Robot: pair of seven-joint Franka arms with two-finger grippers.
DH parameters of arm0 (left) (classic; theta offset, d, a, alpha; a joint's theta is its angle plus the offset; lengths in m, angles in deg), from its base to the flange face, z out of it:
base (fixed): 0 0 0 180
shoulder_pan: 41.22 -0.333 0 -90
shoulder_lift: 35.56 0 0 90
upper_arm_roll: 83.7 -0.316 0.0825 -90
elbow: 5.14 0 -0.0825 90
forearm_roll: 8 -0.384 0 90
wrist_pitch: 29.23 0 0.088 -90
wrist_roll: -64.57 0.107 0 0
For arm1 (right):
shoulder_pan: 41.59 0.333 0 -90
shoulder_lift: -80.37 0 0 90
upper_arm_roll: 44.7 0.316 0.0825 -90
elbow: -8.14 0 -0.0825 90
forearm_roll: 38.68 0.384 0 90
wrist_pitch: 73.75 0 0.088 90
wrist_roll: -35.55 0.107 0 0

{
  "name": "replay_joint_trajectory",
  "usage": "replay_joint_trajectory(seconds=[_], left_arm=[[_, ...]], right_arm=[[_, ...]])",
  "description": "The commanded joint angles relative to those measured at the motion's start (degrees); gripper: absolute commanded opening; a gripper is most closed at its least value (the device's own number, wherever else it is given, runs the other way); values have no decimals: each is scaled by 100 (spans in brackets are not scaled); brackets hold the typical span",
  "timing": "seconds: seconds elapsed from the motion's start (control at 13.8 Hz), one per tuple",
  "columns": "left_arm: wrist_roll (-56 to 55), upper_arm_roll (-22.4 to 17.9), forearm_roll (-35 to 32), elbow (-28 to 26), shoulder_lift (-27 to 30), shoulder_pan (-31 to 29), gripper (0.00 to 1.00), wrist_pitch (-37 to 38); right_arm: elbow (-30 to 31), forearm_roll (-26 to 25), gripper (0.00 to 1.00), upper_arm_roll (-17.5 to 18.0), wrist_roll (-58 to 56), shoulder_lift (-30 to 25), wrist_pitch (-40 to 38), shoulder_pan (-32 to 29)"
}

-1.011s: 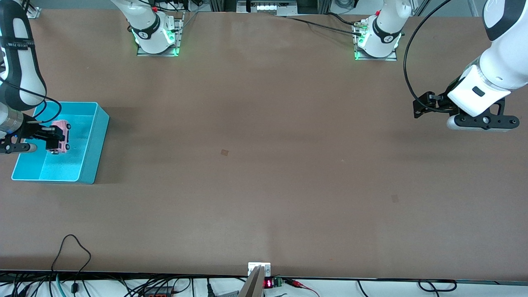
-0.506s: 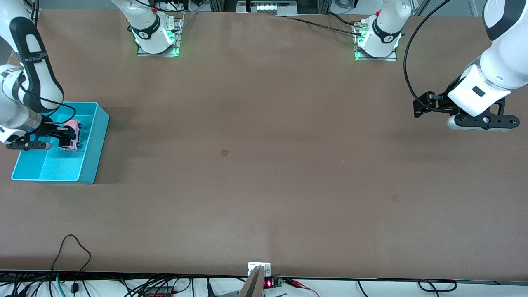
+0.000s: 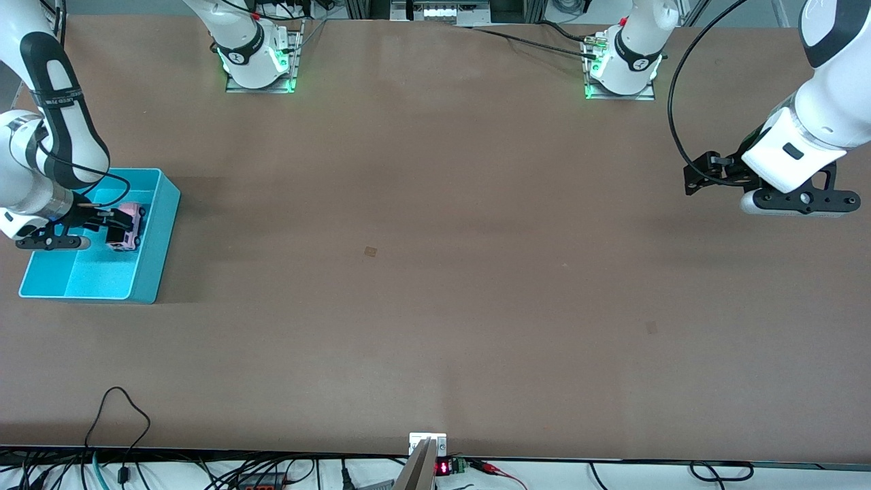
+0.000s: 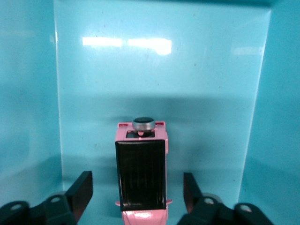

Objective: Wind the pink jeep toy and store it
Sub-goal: 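Lower the jeep into the cyan bin and open the right gripper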

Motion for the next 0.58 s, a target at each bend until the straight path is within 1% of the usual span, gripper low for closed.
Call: replay_joint_trajectory(seconds=[0.0, 0.22, 0.36, 0.51], left_arm=[[-60, 44, -65, 67, 26, -17, 100, 108], [-69, 62, -56, 76, 17, -8, 100, 99], [-69, 62, -56, 85, 17, 18, 100, 99], [-69, 62, -56, 85, 17, 10, 100, 90]], right_arm=[[-236, -36, 100, 146, 33, -236, -286, 66], [-667, -27, 100, 269, -117, -472, -1033, 241], [-869, -27, 100, 401, -117, -710, -1306, 391], [-1028, -10, 100, 410, -82, -860, -1456, 601]])
